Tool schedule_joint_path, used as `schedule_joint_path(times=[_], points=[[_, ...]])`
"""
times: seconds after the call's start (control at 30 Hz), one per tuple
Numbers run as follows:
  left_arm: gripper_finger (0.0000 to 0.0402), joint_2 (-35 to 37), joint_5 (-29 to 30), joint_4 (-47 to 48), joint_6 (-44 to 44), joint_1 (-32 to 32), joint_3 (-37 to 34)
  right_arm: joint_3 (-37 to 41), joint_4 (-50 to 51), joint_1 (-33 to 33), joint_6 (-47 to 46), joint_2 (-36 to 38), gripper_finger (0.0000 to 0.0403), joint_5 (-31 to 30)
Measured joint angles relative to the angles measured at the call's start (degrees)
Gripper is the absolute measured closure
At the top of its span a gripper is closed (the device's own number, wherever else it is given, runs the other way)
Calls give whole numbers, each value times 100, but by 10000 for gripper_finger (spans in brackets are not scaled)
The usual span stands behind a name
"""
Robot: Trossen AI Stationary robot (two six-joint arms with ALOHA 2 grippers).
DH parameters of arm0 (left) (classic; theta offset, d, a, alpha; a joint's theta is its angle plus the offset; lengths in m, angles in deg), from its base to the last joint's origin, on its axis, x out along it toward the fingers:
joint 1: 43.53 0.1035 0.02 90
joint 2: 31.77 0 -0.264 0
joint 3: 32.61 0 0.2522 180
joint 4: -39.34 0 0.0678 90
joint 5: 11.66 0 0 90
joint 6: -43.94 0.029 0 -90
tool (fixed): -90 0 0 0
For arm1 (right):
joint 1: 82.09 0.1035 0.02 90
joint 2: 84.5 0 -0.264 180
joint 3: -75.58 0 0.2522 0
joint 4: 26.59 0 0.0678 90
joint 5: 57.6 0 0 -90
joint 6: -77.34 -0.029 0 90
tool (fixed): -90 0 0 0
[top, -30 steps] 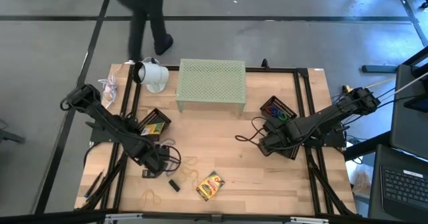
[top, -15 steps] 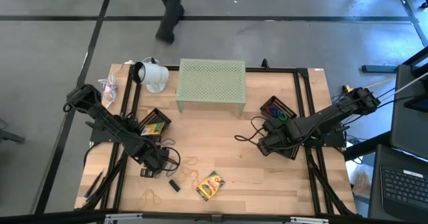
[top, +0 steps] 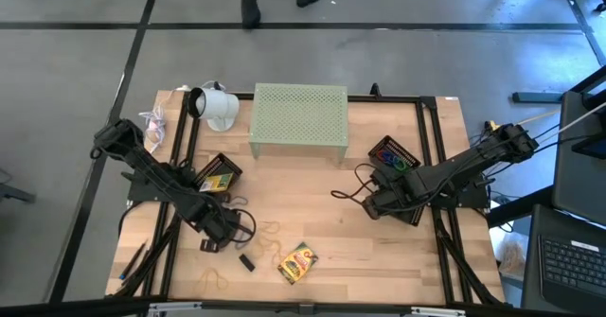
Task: Pick & Place Office Desk Supplies
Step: Put the blue rubber band into the bottom right black bin
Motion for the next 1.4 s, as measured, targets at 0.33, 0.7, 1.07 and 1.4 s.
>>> schedule_joint_path(times=[0.33, 0.7, 1.07, 1.4], points=[[309, 20, 18, -218, -220, -2, -338, 0, -62, 0, -4, 0, 208, -151], [397, -22, 40, -323, -262, 0, -117, -1, -125, -1, 159, 0, 208, -317], [399, -13, 1378, -235, 550, 2, 1177, -887, -219, 6, 834, 0, 209, -636], [399, -2, 3699, -995, 1525, 0, 2110, -1075, -3431, 219, 4441, -20, 208, -1407]])
